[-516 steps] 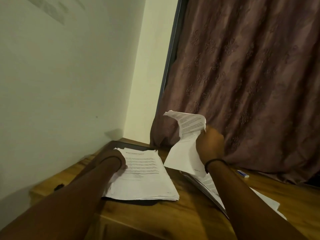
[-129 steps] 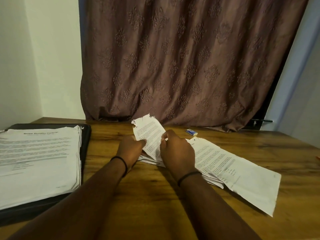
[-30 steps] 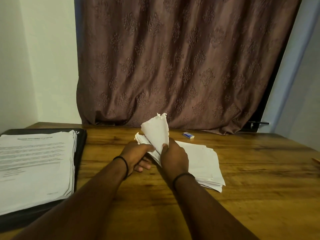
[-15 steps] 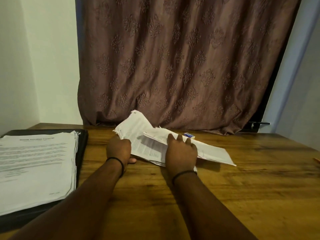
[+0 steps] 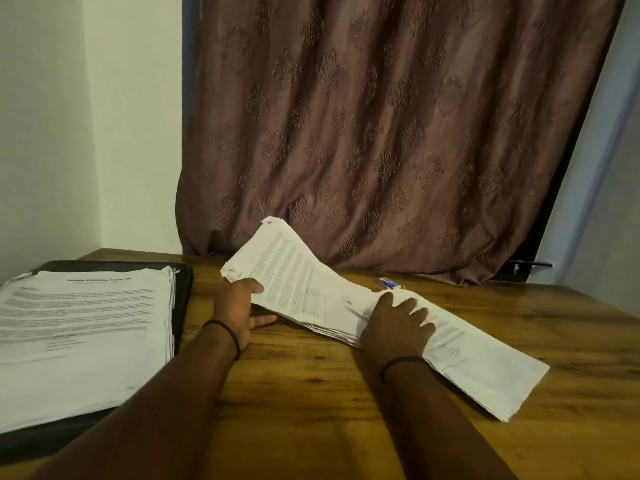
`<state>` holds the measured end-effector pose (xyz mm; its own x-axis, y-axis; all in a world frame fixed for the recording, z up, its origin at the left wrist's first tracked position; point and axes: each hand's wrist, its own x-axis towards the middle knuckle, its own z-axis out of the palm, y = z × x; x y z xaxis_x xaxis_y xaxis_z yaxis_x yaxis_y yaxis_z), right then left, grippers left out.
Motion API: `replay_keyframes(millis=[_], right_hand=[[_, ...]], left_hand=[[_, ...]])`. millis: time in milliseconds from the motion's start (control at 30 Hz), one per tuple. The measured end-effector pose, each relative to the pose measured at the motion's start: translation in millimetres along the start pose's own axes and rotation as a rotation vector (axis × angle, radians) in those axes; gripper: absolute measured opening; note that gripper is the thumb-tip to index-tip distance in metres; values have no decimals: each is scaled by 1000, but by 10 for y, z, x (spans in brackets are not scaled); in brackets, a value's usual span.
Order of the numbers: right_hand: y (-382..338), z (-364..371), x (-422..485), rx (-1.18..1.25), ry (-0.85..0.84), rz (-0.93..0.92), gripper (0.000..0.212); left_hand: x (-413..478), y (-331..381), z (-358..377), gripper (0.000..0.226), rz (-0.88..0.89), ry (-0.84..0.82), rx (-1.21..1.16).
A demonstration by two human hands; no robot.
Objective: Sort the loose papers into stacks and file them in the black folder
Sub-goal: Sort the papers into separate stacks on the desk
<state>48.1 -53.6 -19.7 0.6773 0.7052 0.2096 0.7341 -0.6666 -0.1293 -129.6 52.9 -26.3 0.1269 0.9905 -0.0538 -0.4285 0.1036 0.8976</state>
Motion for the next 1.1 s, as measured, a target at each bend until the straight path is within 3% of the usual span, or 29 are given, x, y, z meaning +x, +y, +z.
replay_keyframes(millis=[100,167,267,367,767,900,1000,1100], right_hand=[[-101,-48,-61,307,229,-302,43],[-218,-83,-186,444,218,-464,42],[-388,12,-301,421,157,-655,51],[-473,92,-304,397,119,-720,60],[-539,140,-314,279,289,-807,32],[-561,137,-323,335,385,-707,27],[-478,63,-274,441,418,-529,25],[-378,-3,-204,628,361,-262,28]], left_hand=[[-7,8,-6,33,-10,-65,23],[-16,7,5,29,-15,-117,57],[-22,-19,13,22,-47,-176,76],[-11,-25,8,27,-80,-200,19],[35,-17,16,55,-111,-250,79],[9,-20,19,62,-88,-237,130],[-8,-26,43,67,40,-105,231],[148,0,-6,84,406,162,629]])
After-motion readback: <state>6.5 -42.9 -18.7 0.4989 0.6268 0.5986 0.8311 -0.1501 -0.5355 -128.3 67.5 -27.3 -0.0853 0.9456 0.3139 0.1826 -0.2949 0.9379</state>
